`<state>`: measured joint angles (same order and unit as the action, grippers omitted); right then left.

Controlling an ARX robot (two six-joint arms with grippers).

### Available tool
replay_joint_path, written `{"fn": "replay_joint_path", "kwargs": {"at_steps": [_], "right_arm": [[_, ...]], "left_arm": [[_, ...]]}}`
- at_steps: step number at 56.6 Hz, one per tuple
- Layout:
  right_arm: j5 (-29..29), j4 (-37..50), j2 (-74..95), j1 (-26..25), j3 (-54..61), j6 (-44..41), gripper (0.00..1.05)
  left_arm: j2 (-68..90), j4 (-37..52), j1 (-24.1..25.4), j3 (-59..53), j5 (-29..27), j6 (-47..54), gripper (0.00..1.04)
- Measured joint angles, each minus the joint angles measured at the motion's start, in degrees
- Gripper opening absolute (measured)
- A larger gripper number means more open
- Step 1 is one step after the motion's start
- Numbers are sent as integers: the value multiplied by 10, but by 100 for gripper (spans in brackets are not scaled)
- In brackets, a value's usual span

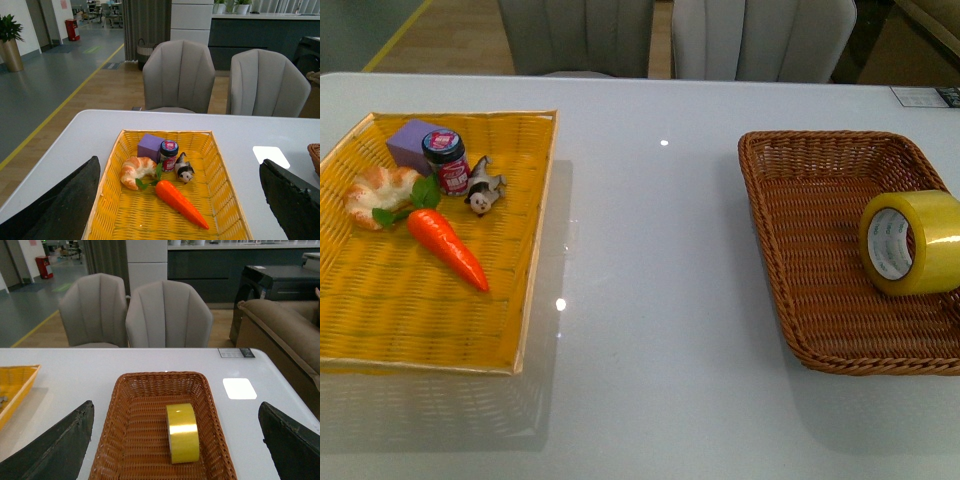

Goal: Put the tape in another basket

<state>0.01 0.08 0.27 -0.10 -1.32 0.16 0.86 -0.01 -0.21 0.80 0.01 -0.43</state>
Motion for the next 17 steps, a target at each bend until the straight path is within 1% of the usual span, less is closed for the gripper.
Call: {"fn": "replay_joint_path", "kwargs": {"at_steps": [17], "right_arm": [[0, 0, 0, 0, 0, 0, 96]], "left_arm": [[0, 0, 0, 0, 0, 0, 96]]}}
